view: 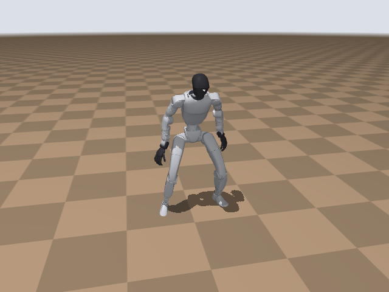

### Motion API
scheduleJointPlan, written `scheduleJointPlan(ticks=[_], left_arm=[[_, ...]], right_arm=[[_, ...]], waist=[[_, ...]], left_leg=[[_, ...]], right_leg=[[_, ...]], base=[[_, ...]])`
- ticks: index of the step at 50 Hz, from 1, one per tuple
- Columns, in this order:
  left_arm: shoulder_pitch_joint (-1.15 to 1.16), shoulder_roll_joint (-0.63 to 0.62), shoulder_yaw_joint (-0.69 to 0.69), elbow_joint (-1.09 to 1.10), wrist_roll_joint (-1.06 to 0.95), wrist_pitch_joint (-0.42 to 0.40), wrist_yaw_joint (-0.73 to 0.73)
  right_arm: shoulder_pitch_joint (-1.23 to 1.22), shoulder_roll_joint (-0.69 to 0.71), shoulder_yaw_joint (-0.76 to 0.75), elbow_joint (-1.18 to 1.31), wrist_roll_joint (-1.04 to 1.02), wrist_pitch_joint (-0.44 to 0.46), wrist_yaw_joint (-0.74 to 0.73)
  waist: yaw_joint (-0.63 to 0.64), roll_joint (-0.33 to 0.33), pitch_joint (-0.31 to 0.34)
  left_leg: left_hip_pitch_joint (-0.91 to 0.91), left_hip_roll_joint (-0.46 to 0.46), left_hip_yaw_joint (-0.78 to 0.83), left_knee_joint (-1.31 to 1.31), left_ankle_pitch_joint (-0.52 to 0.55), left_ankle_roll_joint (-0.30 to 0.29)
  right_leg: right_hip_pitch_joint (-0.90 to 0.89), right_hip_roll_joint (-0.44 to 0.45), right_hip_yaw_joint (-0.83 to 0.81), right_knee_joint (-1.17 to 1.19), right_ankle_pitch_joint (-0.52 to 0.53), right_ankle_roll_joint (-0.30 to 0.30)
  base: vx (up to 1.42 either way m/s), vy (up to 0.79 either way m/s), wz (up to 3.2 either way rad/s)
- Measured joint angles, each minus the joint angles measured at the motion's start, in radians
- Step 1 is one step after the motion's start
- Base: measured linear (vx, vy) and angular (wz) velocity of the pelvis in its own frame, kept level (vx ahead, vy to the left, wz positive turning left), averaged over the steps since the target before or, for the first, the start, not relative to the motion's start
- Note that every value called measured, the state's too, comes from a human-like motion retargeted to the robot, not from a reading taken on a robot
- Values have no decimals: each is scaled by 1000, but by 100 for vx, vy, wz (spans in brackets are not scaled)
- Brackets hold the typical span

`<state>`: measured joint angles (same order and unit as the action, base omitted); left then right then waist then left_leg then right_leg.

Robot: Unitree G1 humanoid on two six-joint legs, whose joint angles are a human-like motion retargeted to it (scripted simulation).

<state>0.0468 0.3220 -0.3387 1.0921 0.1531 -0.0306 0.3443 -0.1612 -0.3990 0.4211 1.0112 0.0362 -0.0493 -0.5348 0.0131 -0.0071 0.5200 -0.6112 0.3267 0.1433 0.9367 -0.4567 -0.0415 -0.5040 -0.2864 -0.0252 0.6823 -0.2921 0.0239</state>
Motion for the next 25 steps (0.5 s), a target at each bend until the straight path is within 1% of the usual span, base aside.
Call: scheduleJointPlan(ticks=[2, 3, 5, 6, 7, 10, 12, 13, 15, 17, 18, 19, 20, 21, 22, 23, 25], left_arm=[[-20, 10, -26, 17, 20, -10, -24], [-33, 22, -50, 18, 30, -23, -42], [-68, 54, -110, 2, 38, -63, -72], [-91, 70, -132, -14, 32, -83, -80], [-111, 83, -149, -32, 23, -102, -83], [-143, 99, -142, -93, -27, -135, -36], [-133, 93, -108, -120, -29, -131, 29], [-122, 87, -90, -128, -19, -121, 59], [-97, 75, -59, -132, -3, -95, 91], [-64, 73, -38, -128, -5, -65, 65], [-47, 74, -29, -124, -9, -55, 36], [-30, 76, -24, -116, -16, -57, 7], [-14, 79, -21, -107, -23, -66, -22], [0, 83, -19, -96, -14, -75, -37], [12, 88, -17, -84, 1, -84, -48], [23, 94, -12, -73, 24, -90, -50], [41, 99, 3, -47, 75, -99, -35]], right_arm=[[32, -2, -20, -12, 23, -4, 37], [52, -4, -27, -21, 31, -7, 58], [95, -12, -32, -36, 34, -16, 93], [111, -18, -29, -38, 31, -18, 104], [124, -25, -26, -40, 27, -22, 112], [124, -48, -8, -36, 8, -36, 109], [97, -60, -10, -31, -9, -46, 85], [78, -66, -14, -29, -17, -48, 72], [35, -76, -21, -30, -31, -40, 47], [-20, -85, -6, -33, -34, -16, 37], [-49, -91, 11, -35, -29, -8, 39], [-76, -96, 29, -38, -29, -6, 43], [-102, -102, 47, -42, -30, -7, 49], [-124, -107, 62, -46, -34, -13, 49], [-146, -111, 76, -50, -39, -19, 46], [-168, -114, 88, -50, -42, -26, 39], [-208, -111, 106, -38, -48, -36, 17]], waist=[[-1, 8, 0], [1, 8, 0], [13, 10, 0], [18, 18, 0], [23, 28, 0], [25, 68, 0], [16, 86, 0], [9, 90, 0], [2, 87, 0], [0, 66, 0], [1, 58, 0], [-1, 51, 0], [-5, 44, 0], [-6, 32, 0], [-5, 19, 0], [1, 5, 0], [23, -11, 0]], left_leg=[[55, -19, -27, -127, 51, -5], [55, -32, -31, -124, 58, -5], [33, -57, -23, -77, 66, -33], [26, -74, -19, -74, 69, -49], [22, -91, -15, -75, 70, -60], [27, -141, -10, -113, 71, -49], [38, -174, 0, -150, 94, -47], [49, -193, 7, -176, 108, -46], [64, -236, 26, -215, 143, -33], [31, -275, 34, -166, 199, -28], [-5, -286, 23, -106, 230, -40], [-41, -300, -4, -38, 244, -63], [-79, -315, -38, 35, 248, -90], [-106, -324, -64, 112, 213, -115], [-130, -321, -82, 187, 177, -133], [-146, -295, -81, 259, 138, -138], [-150, -182, -60, 358, 83, -112]], right_leg=[[14, -9, -9, -14, 31, 2], [10, -25, -15, -2, 52, -2], [-21, -66, -31, 63, 90, -14], [-44, -79, -33, 114, 80, -20], [-65, -85, -34, 166, 61, -24], [-117, -45, -34, 319, -67, -19], [-123, 14, -40, 337, -126, 6], [-114, 49, -40, 304, -138, 22], [-69, 108, -36, 145, -107, 42], [-8, 119, -31, -40, -29, 6], [2, 108, -30, -68, -13, -41], [-6, 89, -24, -55, 1, -65], [-21, 68, -17, -22, 14, -77], [-32, 49, -3, -3, 27, -57], [-40, 32, 10, 10, 33, -42], [-43, 20, 23, 11, 26, -33], [-48, 19, 50, -3, 19, -37]], base=[[2, 52, 9], [0, 54, 26], [-2, 54, 43], [-3, 53, 58], [-4, 52, 65], [-3, 46, 53], [-2, 39, 33], [-3, 36, 22], [-5, 33, 10], [-7, 30, -5], [-7, 30, -7], [-6, 31, -2], [-5, 32, 2], [-4, 32, -5], [-3, 33, -24], [-3, 34, -49], [-3, 37, -73]])
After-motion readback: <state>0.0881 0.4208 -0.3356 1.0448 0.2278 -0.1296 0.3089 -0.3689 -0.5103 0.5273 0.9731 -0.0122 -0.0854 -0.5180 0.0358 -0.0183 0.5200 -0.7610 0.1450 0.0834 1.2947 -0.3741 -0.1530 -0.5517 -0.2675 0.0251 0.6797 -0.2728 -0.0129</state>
